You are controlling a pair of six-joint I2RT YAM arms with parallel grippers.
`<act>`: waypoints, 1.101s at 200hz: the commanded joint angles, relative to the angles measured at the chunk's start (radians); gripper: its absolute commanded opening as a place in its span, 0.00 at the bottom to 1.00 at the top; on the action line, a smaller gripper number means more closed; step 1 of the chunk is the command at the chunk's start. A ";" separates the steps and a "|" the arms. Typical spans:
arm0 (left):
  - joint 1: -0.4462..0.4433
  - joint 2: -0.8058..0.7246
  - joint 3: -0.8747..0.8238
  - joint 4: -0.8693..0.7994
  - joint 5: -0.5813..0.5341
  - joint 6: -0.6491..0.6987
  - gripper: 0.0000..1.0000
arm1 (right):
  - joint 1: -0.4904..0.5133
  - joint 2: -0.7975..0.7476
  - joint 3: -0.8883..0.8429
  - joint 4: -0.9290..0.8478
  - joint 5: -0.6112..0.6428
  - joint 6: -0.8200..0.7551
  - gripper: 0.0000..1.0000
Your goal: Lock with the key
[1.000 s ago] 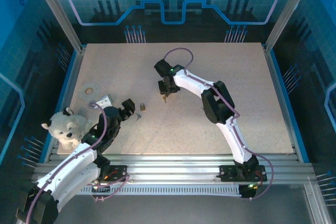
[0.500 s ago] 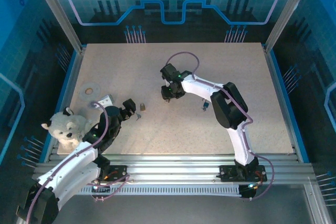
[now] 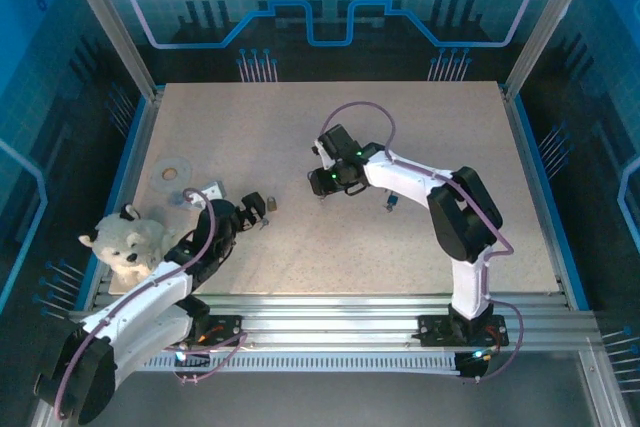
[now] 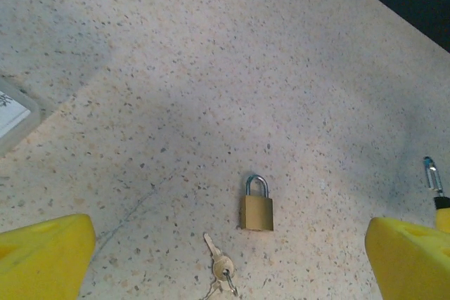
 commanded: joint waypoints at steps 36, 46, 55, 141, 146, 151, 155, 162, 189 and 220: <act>0.000 0.054 0.102 0.018 0.120 -0.065 0.99 | 0.009 -0.130 -0.117 0.076 -0.094 0.012 0.36; -0.001 0.067 0.110 0.027 0.141 -0.078 0.99 | 0.010 -0.142 -0.134 0.083 -0.101 0.016 0.36; -0.003 0.086 0.117 0.040 0.160 -0.091 0.99 | 0.011 -0.154 -0.148 0.090 -0.107 0.019 0.36; -0.099 0.263 0.219 0.098 0.222 -0.150 0.99 | 0.021 -0.219 -0.250 0.162 -0.148 0.030 0.36; -0.107 0.272 0.224 0.098 0.223 -0.151 0.99 | 0.021 -0.221 -0.252 0.162 -0.150 0.029 0.36; -0.111 0.281 0.231 0.099 0.222 -0.152 0.99 | 0.022 -0.224 -0.254 0.165 -0.151 0.030 0.36; -0.115 0.287 0.235 0.100 0.221 -0.152 0.99 | 0.023 -0.227 -0.254 0.166 -0.151 0.030 0.36; -0.123 0.301 0.241 0.103 0.219 -0.155 0.99 | 0.024 -0.233 -0.260 0.170 -0.153 0.031 0.36; -0.140 0.346 0.257 0.129 0.230 -0.174 0.98 | 0.029 -0.248 -0.278 0.182 -0.156 0.032 0.36; -0.158 0.394 0.287 0.155 0.250 -0.190 0.95 | 0.036 -0.251 -0.285 0.189 -0.161 0.032 0.36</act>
